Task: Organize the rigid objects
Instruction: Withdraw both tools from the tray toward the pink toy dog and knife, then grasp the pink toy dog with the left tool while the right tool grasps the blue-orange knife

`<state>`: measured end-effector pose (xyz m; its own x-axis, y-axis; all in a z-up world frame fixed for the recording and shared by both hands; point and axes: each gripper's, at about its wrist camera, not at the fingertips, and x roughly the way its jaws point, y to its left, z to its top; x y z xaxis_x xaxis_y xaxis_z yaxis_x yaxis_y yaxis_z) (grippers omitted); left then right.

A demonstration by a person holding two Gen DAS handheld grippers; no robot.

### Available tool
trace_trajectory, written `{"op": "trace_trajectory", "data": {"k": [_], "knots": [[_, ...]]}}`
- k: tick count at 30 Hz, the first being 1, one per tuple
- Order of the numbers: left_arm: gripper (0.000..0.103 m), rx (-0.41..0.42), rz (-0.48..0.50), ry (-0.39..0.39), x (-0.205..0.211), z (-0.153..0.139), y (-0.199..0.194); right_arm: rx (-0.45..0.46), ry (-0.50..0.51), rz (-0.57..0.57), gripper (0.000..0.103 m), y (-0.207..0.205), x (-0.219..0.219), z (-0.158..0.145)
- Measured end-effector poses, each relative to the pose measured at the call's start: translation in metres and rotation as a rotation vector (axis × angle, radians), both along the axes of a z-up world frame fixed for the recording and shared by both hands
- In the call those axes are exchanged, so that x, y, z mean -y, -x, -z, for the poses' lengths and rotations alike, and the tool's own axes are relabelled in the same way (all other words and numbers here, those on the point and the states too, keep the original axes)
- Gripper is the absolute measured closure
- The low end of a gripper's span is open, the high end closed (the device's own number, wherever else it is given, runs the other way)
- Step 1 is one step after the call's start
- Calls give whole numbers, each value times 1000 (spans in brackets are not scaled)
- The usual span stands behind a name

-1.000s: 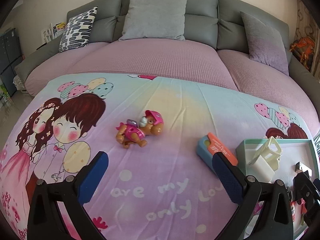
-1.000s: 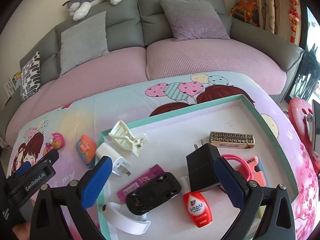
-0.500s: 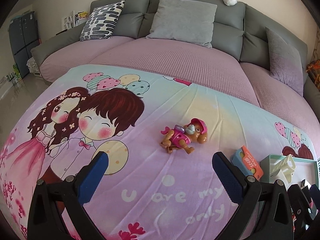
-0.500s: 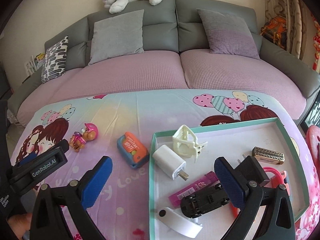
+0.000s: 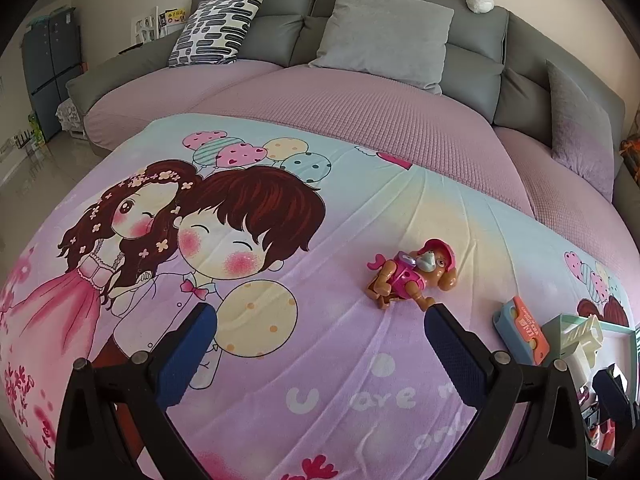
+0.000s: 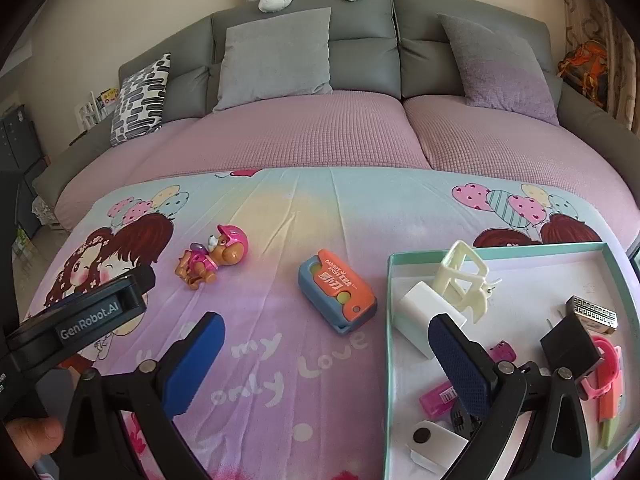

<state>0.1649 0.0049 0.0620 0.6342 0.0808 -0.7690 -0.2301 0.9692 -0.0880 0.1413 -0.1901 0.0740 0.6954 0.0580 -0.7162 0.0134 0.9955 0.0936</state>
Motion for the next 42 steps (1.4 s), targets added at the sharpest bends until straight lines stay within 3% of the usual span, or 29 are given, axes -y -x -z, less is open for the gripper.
{"op": "trace_trajectory", "data": {"k": [6, 16, 23, 30, 37, 42], "knots": [[0, -6, 40, 22, -5, 6, -10, 16, -52, 7, 0, -3, -2, 3], [0, -2, 147, 44, 3, 17, -33, 13, -36, 72, 1, -8, 12, 7], [0, 23, 213, 49, 11, 26, -48, 5, -7, 65, 19, -17, 13, 8], [0, 9, 238, 35, 17, 38, -57, -5, 50, 25, 26, -34, 6, 6], [0, 12, 258, 13, 20, 43, -60, -58, 34, -53, 40, -49, -4, 22], [0, 17, 262, 24, 21, 46, -61, -69, 60, -73, 41, -56, -8, 26]]}}
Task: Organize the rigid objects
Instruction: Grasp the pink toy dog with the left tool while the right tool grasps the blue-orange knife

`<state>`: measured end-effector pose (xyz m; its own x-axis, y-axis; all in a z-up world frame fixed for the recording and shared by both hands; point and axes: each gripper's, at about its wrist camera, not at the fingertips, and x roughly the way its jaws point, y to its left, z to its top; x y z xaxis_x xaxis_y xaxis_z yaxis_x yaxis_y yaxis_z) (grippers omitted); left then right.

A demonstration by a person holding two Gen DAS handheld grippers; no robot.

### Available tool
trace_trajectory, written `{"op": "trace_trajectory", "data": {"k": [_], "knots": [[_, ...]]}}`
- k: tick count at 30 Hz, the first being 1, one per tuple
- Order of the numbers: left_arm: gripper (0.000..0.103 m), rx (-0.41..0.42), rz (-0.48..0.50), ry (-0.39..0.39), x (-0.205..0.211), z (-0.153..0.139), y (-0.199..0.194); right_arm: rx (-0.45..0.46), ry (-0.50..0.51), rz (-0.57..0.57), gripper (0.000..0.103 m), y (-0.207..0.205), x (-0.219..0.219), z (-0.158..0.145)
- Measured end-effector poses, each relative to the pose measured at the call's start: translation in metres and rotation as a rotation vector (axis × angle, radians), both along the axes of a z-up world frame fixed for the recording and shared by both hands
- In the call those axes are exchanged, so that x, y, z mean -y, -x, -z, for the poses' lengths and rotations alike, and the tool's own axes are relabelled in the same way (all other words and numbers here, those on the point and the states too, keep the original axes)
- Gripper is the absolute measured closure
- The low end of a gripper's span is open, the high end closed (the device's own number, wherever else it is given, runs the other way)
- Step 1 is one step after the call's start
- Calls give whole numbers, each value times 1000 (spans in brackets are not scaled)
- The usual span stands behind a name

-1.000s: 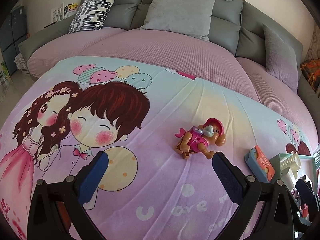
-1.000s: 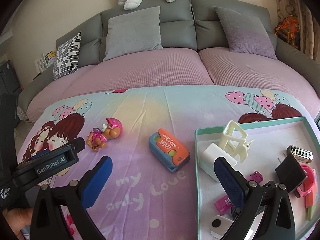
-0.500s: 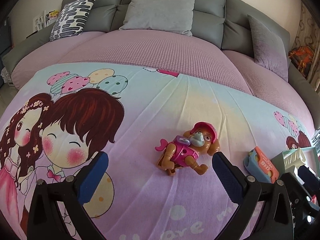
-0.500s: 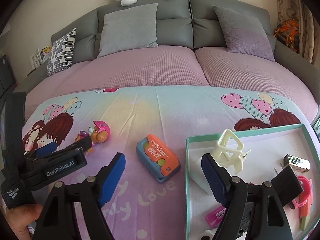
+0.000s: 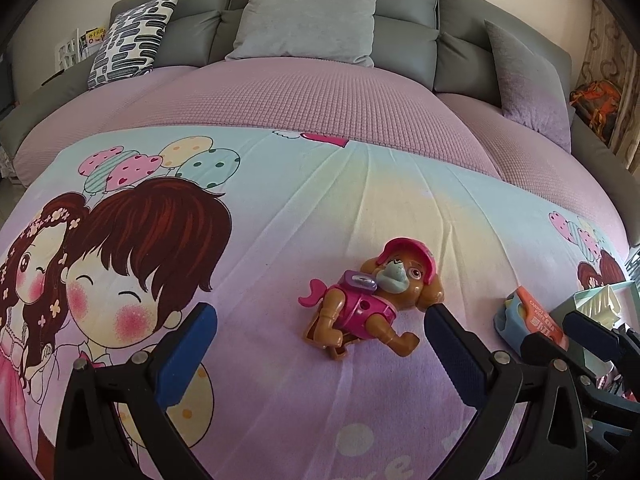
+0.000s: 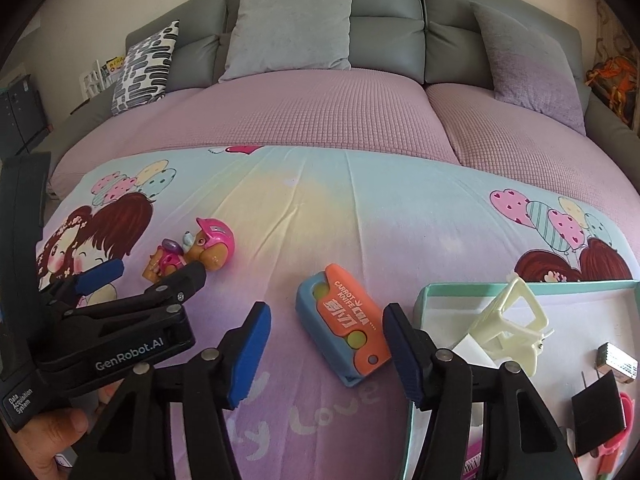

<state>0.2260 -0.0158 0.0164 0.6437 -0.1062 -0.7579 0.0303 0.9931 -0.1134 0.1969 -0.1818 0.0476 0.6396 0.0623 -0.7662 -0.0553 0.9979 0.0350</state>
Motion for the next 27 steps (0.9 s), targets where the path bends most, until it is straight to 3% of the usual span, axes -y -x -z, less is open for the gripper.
{"op": "trace_trajectory", "data": {"k": [9, 15, 23, 25, 27], "knots": [[0, 1, 6, -26, 6, 9, -3, -12, 58, -25, 42, -13, -6, 8], [2, 11, 3, -15, 5, 12, -4, -28, 43, -20, 42, -18, -3, 11], [27, 34, 48, -11, 12, 8, 0, -44, 75, -20, 42, -23, -5, 15], [39, 39, 62, -4, 13, 6, 1, -46, 84, -20, 42, -23, -6, 16], [41, 41, 67, 5, 13, 5, 1, -48, 96, -20, 42, -23, -8, 16]]}}
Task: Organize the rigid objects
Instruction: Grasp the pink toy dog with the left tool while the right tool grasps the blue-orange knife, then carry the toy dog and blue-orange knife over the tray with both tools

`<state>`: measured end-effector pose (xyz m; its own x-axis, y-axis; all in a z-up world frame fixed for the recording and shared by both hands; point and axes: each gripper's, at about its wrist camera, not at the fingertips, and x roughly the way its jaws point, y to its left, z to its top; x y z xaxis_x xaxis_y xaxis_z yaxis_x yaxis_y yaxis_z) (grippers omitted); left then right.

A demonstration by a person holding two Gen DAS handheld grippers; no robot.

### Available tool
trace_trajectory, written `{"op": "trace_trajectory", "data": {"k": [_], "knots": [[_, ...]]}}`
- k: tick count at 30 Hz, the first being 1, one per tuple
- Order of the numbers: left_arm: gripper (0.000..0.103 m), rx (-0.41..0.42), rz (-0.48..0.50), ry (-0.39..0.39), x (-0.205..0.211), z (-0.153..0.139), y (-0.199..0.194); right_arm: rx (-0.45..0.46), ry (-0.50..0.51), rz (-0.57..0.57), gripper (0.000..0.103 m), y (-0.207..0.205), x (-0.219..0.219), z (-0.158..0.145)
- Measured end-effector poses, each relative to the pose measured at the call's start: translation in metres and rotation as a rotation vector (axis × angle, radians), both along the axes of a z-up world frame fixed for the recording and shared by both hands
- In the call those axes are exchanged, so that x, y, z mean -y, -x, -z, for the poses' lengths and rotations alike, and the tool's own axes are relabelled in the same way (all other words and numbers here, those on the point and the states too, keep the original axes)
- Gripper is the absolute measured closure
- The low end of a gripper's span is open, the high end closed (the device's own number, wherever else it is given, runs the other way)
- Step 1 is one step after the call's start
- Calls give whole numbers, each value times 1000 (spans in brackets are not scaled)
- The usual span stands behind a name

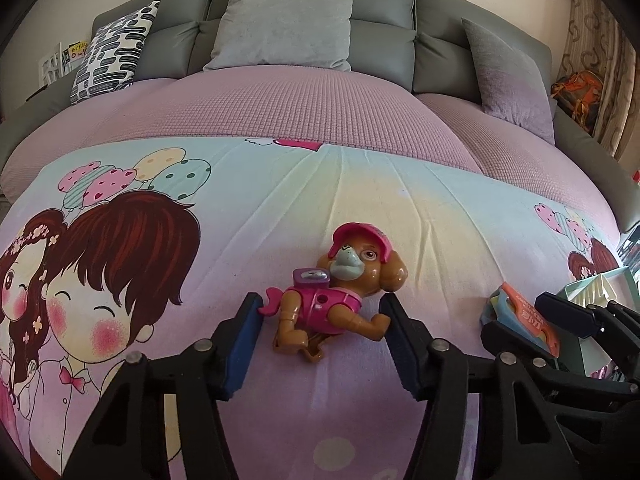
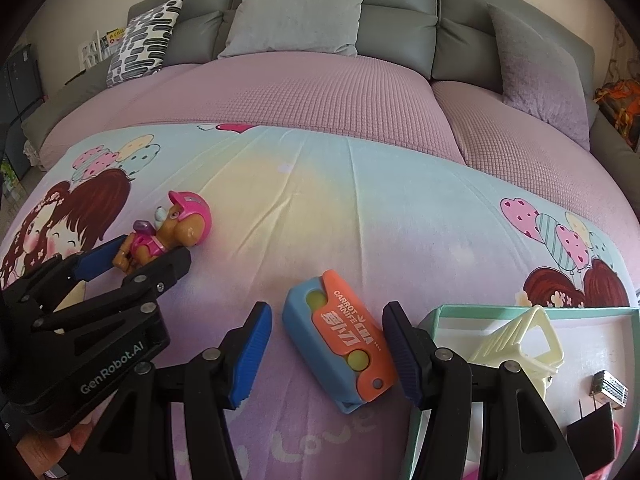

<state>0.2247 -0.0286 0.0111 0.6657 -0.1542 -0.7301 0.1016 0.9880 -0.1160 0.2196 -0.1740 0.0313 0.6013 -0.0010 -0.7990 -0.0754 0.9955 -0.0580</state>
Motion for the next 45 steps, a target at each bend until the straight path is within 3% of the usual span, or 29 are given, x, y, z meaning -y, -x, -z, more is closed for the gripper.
{"op": "trace_trajectory", "data": {"k": [6, 8, 17, 24, 34, 45], "knots": [[41, -16, 7, 7, -3, -1, 2, -7, 27, -8, 43, 1, -5, 2], [41, -29, -3, 2, -5, -1, 3, -10, 42, -11, 47, 1, -7, 2], [41, -119, -106, 32, -27, 0, 14, -30, 65, -23, 48, 0, -11, 5], [41, -154, -139, 5, -27, -2, 32, -62, 104, -49, 48, -7, -16, 8], [41, -186, -145, -23, -17, -5, 57, -102, -38, -54, 49, 27, -8, 5], [41, -204, -127, -53, -8, -14, 67, -125, -113, 69, 49, 75, 2, 6]]}}
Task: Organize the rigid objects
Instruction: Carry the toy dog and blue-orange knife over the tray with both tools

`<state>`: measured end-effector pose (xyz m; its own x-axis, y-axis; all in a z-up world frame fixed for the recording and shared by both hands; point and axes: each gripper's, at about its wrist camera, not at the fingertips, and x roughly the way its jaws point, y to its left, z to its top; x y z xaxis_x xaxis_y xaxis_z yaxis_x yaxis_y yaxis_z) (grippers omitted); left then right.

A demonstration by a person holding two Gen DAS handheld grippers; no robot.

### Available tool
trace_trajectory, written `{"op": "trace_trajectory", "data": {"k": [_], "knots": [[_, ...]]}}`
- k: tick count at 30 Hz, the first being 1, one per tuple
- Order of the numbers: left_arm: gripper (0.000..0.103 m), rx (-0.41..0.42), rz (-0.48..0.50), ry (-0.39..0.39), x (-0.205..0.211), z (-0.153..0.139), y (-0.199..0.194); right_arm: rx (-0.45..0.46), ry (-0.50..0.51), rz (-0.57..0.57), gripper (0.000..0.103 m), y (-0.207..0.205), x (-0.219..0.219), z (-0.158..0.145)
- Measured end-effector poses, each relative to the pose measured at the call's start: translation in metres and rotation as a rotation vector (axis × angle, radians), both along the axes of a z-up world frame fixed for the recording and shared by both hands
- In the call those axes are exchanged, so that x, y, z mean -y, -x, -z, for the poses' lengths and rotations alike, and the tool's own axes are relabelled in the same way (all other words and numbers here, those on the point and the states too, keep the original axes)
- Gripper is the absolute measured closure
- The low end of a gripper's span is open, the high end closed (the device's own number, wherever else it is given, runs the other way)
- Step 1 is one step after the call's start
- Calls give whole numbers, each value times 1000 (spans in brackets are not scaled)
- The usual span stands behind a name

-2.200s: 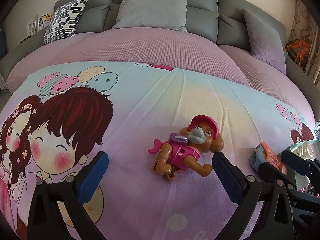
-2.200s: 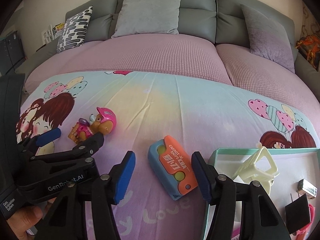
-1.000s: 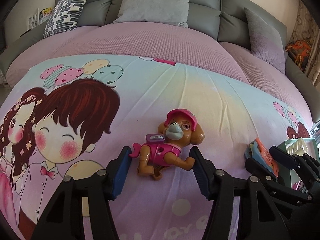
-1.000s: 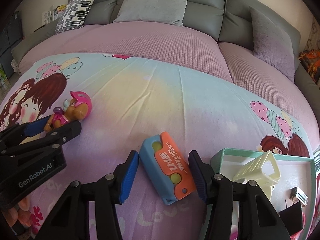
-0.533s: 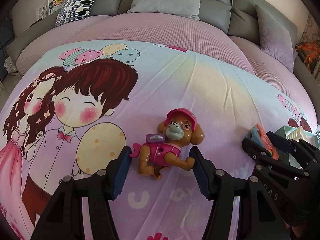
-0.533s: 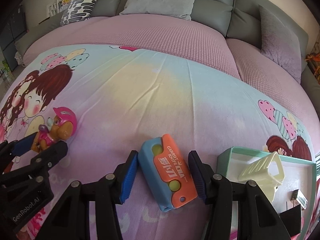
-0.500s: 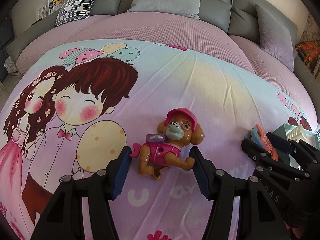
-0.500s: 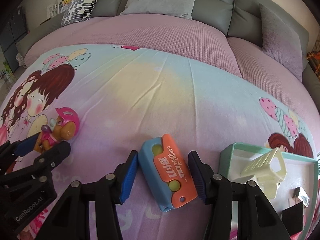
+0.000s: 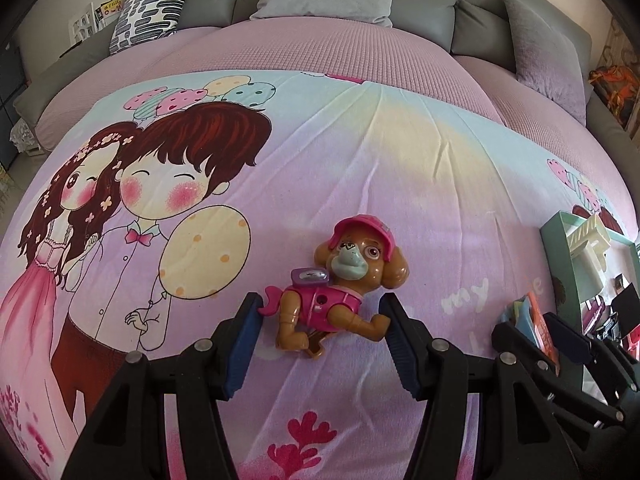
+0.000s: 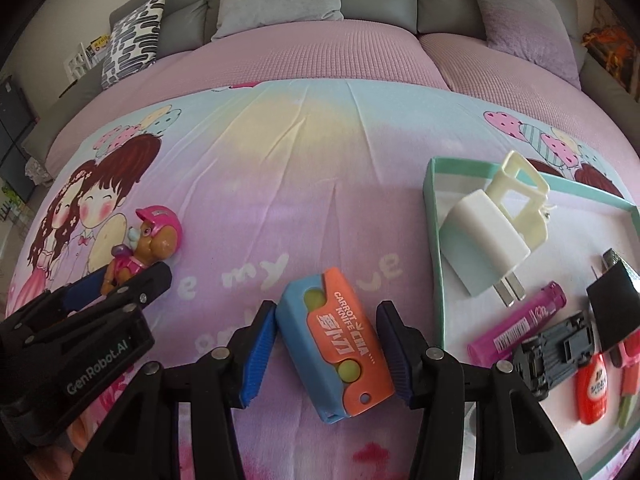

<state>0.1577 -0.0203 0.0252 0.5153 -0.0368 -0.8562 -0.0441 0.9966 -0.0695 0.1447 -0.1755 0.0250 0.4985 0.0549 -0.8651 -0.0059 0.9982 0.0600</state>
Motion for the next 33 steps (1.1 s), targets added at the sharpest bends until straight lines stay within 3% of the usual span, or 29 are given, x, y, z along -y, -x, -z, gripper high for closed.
{"op": "trace_trajectory", "data": {"k": [13, 33], "knots": [[42, -10, 1, -26, 1, 7, -4, 40, 106, 14, 50, 9, -16, 8], [43, 74, -47, 14, -18, -18, 1, 139, -87, 31, 57, 18, 13, -22]]}}
